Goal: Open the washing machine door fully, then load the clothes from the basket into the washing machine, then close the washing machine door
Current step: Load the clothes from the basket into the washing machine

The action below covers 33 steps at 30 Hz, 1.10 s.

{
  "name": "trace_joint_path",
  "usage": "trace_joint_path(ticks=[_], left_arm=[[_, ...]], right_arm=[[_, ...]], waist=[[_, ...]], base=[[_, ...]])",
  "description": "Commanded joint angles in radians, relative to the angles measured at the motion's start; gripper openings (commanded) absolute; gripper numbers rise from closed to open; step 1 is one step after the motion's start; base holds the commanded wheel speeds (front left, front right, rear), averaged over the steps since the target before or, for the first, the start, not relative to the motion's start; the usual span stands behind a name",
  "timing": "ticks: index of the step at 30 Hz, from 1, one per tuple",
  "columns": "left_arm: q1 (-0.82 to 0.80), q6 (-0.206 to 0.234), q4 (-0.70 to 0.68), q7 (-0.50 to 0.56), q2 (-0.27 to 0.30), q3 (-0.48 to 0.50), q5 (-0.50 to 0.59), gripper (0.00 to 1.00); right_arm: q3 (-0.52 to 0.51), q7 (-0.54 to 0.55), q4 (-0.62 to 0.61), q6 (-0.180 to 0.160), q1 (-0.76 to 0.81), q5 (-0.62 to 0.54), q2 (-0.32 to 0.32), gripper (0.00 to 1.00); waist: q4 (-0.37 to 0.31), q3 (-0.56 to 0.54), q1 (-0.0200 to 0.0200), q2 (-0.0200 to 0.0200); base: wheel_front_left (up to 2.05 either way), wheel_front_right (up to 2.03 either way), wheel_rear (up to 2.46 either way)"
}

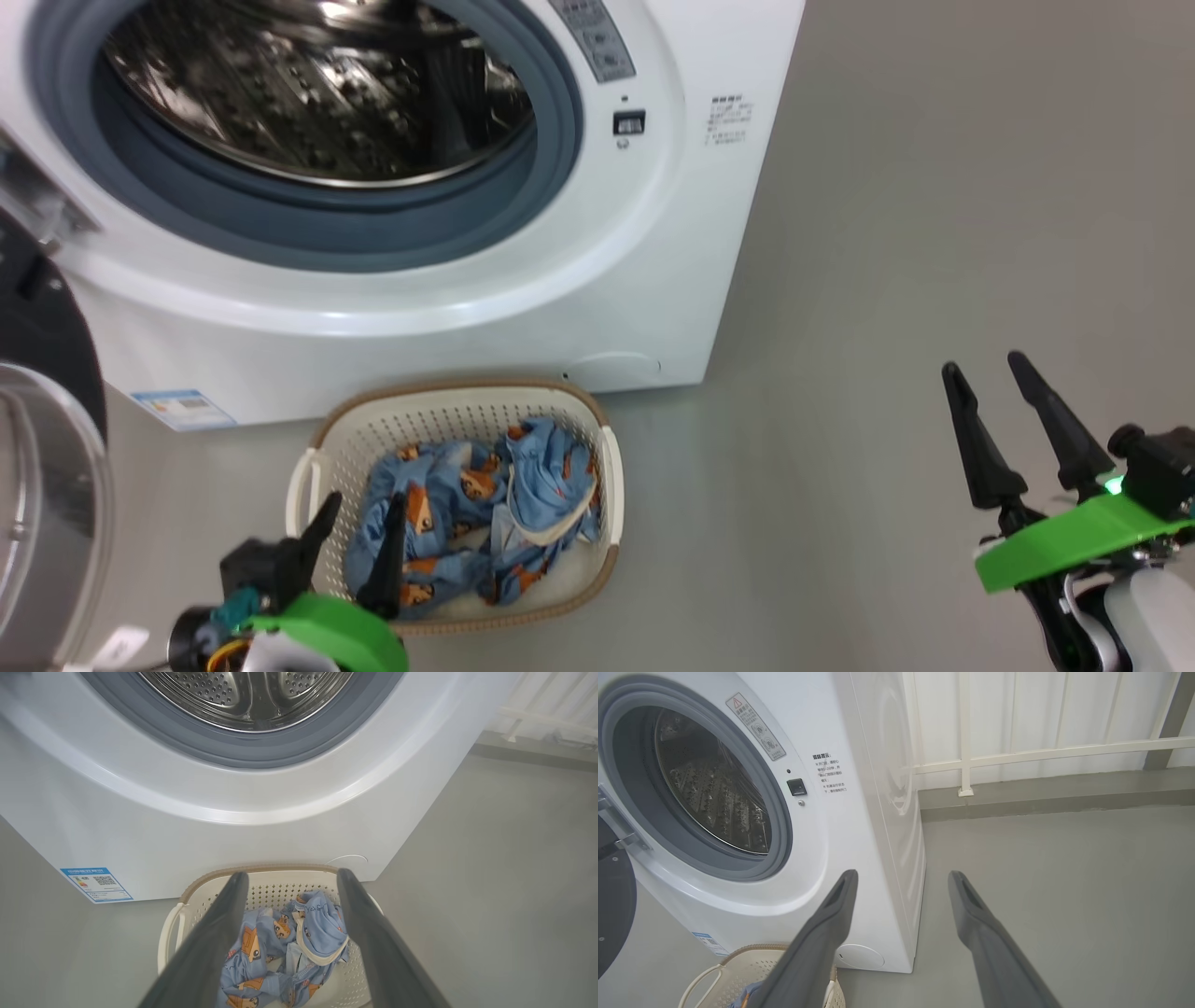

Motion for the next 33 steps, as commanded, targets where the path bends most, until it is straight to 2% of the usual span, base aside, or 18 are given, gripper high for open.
trace_joint_path(ticks=[1, 10, 20, 33], left_arm=[[-0.046, -0.003, 0.000, -0.007, 0.016, 0.027, 0.008, 1.00], [-0.242, -0.003, 0.241, -0.007, 0.028, 0.001, 0.032, 1.00], [-0.448, 0.016, 0.500, 0.005, 0.056, -0.026, 0.055, 1.00], [-0.612, 0.057, 0.587, 0.115, 0.107, -0.031, 0.044, 1.00]], right_arm=[[0.015, -0.012, -0.027, 0.004, -0.031, -0.014, -0.013, 1.00], [0.034, -0.012, -0.046, 0.004, -0.101, -0.023, -0.008, 1.00], [0.043, -0.012, -0.070, 0.004, -0.192, -0.027, 0.001, 1.00], [0.051, -0.012, -0.097, 0.004, -0.283, -0.026, 0.013, 1.00]], waist=[[-0.015, 0.053, 0.0000, 0.0000], [-0.044, 0.187, 0.0000, 0.0000], [-0.075, 0.334, 0.0000, 0.0000], [-0.106, 0.505, 0.0000, 0.0000]], base=[[0.00, 0.00, 0.00], [0.00, 0.00, 0.00], [0.00, 0.00, 0.00], [0.00, 0.00, 0.00]])
